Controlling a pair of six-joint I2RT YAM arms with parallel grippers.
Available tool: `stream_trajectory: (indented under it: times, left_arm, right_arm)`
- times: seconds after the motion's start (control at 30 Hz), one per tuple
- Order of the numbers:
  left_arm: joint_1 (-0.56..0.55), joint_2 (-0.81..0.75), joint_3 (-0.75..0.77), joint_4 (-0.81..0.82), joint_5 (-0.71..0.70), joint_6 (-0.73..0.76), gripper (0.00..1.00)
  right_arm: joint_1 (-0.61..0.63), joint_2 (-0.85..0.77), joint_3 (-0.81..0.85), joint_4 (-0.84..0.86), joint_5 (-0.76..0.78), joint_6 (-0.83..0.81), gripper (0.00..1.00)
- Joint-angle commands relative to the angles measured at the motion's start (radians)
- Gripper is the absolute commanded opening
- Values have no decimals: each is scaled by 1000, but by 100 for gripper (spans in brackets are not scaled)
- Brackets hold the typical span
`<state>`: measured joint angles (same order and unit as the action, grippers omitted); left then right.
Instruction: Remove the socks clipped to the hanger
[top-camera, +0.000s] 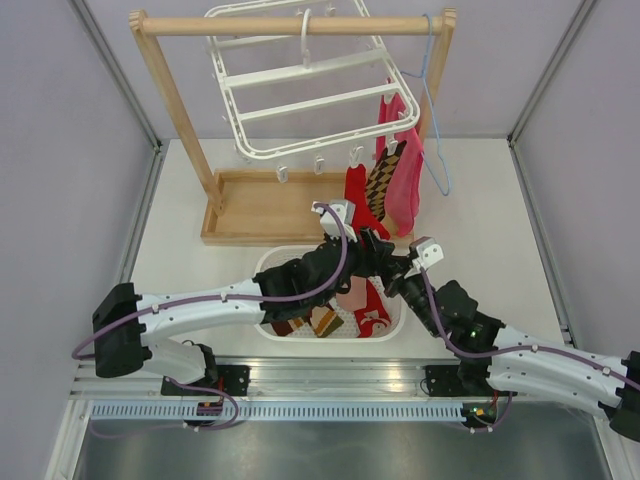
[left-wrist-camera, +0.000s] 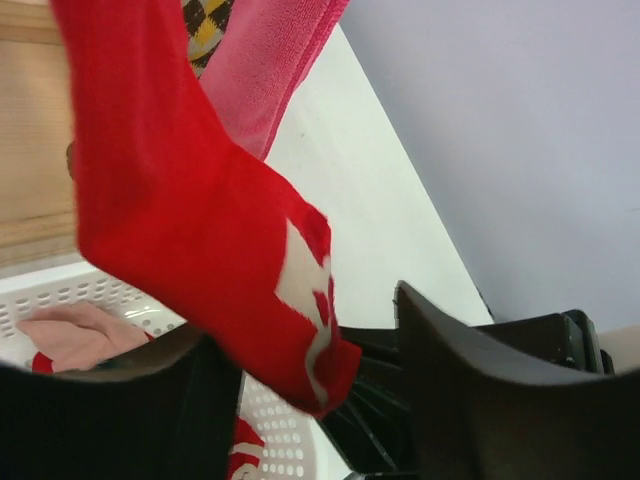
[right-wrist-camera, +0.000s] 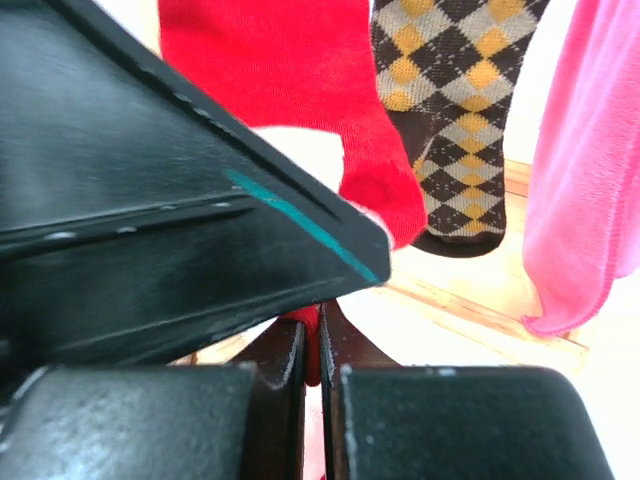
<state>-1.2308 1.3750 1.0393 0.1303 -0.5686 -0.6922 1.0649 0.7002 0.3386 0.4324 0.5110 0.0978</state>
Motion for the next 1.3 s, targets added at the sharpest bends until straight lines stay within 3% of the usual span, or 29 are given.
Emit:
stream_trajectory:
  times: [0.0, 0.1, 0.37, 0.53, 0.67, 0.8, 0.97, 1.13, 1.27]
  left_arm:
    - [-9, -48, -21, 38, -17, -4, 76]
    - [-7, -62, -33, 35, -33, 3, 100]
    - [-9, -135, -91, 38, -100, 37, 100]
    - [-4, -180, -143, 202, -154, 261, 100]
    - [40, -255, -235, 445, 9, 468, 100]
    - [161, -307, -265, 479, 194, 474, 100]
    - [198, -315, -252, 534, 395, 491, 100]
    - [203, -268, -180, 563, 481, 471, 100]
    - [205, -222, -136, 563, 432, 482, 100]
  right_arm:
    - [0, -30, -4, 5, 24, 3, 1]
    - [0, -36, -7, -3, 26, 2, 1]
    - [1, -15, 0, -7, 17, 5, 1]
    - [1, 2, 5, -4, -2, 8, 1]
    - [6, -8, 10, -14, -14, 8, 1]
    - [9, -45, 34, -96, 33, 19, 1]
    - [10, -102, 88, -199, 98, 19, 1]
    - [9, -99, 106, -247, 107, 31, 1]
    - [9, -125, 103, -268, 101, 39, 1]
